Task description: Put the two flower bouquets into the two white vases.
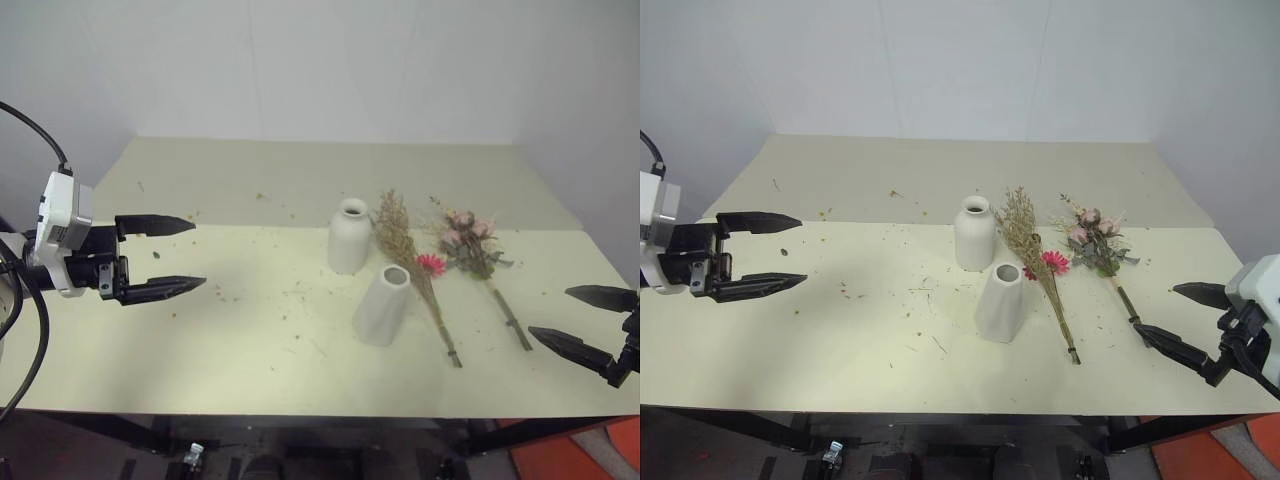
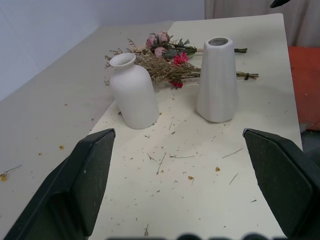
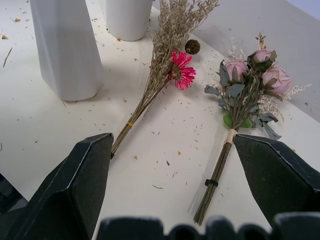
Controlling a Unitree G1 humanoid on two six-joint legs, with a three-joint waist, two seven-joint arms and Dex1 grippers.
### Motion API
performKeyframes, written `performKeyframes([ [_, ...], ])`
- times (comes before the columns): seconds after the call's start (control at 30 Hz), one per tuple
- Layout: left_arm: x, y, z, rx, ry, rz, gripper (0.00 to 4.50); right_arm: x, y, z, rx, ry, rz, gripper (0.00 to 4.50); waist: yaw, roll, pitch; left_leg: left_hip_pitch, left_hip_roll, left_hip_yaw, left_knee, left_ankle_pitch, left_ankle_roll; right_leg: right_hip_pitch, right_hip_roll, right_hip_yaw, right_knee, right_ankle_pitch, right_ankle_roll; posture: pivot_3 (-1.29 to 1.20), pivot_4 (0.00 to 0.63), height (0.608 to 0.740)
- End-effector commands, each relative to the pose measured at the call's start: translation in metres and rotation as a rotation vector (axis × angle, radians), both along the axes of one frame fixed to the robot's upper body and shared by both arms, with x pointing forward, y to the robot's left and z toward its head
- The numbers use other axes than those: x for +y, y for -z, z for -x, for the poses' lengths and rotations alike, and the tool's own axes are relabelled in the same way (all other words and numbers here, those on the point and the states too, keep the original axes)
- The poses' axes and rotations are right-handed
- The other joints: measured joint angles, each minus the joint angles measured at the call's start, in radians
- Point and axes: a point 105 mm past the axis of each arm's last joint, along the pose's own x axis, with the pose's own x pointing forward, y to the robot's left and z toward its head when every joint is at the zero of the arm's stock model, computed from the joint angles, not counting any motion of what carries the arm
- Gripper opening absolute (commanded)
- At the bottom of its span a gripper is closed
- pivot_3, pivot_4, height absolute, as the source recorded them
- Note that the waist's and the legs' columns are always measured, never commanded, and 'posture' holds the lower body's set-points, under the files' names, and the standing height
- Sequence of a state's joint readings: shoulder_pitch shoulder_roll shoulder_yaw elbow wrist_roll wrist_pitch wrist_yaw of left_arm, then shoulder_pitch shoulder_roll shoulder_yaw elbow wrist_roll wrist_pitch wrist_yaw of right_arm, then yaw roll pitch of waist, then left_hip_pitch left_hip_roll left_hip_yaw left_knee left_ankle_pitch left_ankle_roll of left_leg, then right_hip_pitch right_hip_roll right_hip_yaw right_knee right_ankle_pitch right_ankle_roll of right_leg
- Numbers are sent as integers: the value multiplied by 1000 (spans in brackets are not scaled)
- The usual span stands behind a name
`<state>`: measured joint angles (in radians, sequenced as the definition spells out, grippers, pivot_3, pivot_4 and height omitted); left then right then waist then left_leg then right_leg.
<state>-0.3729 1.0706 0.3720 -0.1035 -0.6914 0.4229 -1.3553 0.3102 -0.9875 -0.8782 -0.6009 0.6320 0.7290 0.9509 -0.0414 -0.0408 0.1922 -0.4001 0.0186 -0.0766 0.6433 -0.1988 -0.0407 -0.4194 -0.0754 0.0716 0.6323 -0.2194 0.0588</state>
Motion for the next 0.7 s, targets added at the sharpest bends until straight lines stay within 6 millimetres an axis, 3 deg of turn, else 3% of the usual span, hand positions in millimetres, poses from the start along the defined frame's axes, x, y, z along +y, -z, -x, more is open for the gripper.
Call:
performKeyframes([
  [0.03,1,-10,2,-43,-7,-13,4475,2,-9,1,-32,-1,26,4500,0,0,0,0,0,0,0,0,0,0,0,0,0,0,0,0,150,740],
  [0.4,1,-9,-2,-42,-1,-14,4475,1,-11,-2,-44,40,14,4500,0,0,0,0,0,0,0,0,0,0,0,0,0,0,0,0,150,740],
  [0.7,-13,-12,-14,-58,61,-52,4475,-23,14,-68,141,226,68,4500,-6,0,0,0,0,1,0,0,0,0,0,1,0,0,0,0,150,740],
])
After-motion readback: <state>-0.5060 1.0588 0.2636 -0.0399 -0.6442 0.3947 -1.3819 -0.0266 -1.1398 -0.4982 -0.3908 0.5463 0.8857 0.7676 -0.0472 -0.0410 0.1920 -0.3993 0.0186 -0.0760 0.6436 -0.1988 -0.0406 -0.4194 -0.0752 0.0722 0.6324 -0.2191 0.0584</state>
